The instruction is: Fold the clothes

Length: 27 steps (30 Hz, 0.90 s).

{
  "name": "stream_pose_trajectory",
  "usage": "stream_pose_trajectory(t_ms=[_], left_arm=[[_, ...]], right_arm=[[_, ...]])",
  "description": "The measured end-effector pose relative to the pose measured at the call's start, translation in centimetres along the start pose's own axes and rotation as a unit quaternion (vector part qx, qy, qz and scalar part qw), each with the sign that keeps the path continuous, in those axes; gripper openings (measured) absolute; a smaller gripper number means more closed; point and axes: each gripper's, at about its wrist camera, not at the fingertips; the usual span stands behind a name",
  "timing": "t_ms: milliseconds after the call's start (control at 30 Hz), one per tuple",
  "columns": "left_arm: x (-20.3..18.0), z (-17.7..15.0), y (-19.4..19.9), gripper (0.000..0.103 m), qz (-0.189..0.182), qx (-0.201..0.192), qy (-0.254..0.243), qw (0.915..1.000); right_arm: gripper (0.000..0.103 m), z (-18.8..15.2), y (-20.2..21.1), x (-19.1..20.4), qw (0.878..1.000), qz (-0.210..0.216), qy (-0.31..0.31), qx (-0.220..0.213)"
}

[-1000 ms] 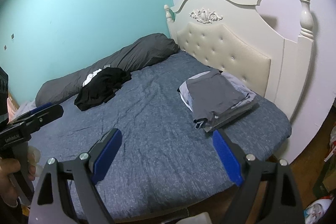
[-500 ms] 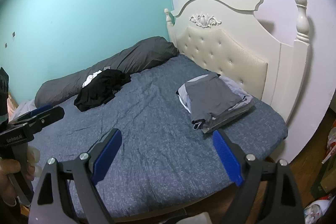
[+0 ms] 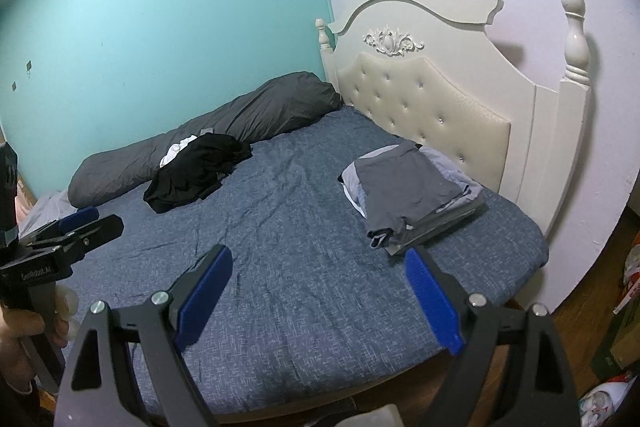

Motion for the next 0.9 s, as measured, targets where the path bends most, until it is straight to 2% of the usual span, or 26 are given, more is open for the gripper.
stream_pose_trajectory(t_ms=[500,900], left_arm=[[0.4,-0.4,0.7,0.103,0.021,-0.006,-0.008,0.9997],[0.8,-1.0,0.7,0.103,0.020,-0.001,-0.004,0.9998]], right_arm=[[0.089,-0.6,-0.6,-0.5,1.000,-0.002,-0.004,0.006],[0.089,-1.3,-1.0,-0.4,1.000,-0.002,-0.004,0.009]])
Point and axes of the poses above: each gripper's, at about its wrist camera, not at the fingertips, and y roughly against the way its jaws point, x to its left, z to its top, and after that the axes turned 15 degrees about -x, right-handed
